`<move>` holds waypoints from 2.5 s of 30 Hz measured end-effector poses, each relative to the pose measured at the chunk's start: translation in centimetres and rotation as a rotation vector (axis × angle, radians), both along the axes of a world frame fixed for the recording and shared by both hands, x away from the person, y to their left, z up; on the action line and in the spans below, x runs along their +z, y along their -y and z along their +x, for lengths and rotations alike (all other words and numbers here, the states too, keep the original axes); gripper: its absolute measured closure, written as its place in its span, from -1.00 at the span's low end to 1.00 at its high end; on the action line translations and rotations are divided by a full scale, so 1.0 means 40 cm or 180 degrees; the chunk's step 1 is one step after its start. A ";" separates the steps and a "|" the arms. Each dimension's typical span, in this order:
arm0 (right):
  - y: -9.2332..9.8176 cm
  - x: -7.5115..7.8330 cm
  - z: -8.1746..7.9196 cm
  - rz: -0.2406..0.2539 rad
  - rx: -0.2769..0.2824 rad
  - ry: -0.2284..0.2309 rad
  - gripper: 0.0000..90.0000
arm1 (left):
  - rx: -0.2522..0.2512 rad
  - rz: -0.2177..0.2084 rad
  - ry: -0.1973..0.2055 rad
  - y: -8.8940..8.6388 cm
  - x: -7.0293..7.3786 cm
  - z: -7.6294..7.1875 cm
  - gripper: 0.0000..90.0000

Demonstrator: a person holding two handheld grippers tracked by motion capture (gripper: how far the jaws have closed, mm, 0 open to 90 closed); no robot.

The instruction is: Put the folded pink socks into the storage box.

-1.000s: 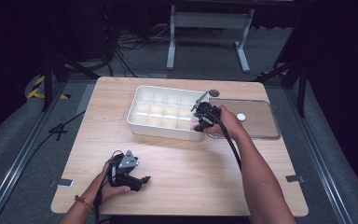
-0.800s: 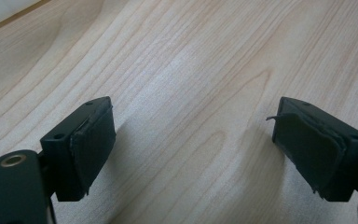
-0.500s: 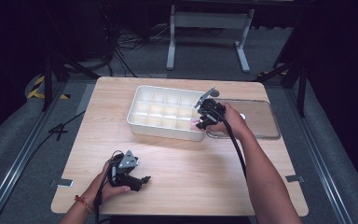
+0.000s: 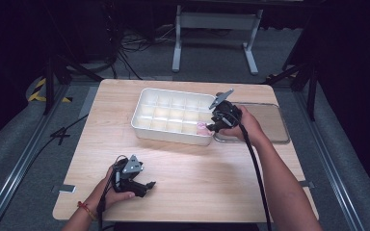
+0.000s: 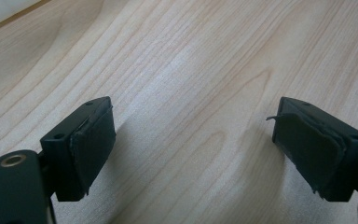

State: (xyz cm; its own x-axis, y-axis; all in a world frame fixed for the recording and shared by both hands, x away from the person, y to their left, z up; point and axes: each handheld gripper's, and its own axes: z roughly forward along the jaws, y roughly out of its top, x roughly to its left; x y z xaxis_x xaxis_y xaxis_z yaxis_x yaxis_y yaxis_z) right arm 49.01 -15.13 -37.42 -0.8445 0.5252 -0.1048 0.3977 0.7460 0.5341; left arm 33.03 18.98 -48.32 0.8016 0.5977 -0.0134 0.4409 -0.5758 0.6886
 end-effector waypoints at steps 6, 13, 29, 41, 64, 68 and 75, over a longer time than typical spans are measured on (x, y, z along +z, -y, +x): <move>0.017 0.012 -0.018 0.0041 -0.0036 0.0123 0.17 | 0.0007 0.0007 -0.0001 0.001 0.000 0.000 -0.71; 0.026 0.021 -0.041 0.0057 -0.0061 0.0261 0.08 | 0.0007 0.0008 -0.0001 0.001 0.000 0.000 -0.71; 0.042 0.017 -0.080 0.0017 -0.0063 0.0429 -0.03 | 0.0004 0.0019 0.0002 0.001 0.001 0.001 -0.71; 0.064 0.008 -0.112 -0.0017 -0.0080 0.0525 -0.07 | 0.0005 0.0018 0.0001 0.001 0.001 0.001 -0.71; 0.120 -0.016 -0.182 -0.0146 -0.0057 0.0625 -0.12 | 0.0010 0.0009 0.0003 0.002 0.000 0.001 -0.71; 0.128 -0.022 -0.192 -0.0200 -0.0073 0.0646 -0.13 | 0.0011 0.0009 0.0004 0.002 0.000 0.001 -0.71; 0.141 -0.040 -0.205 -0.0245 -0.0049 0.0641 -0.14 | 0.0013 0.0014 0.0004 0.002 0.001 0.001 -0.71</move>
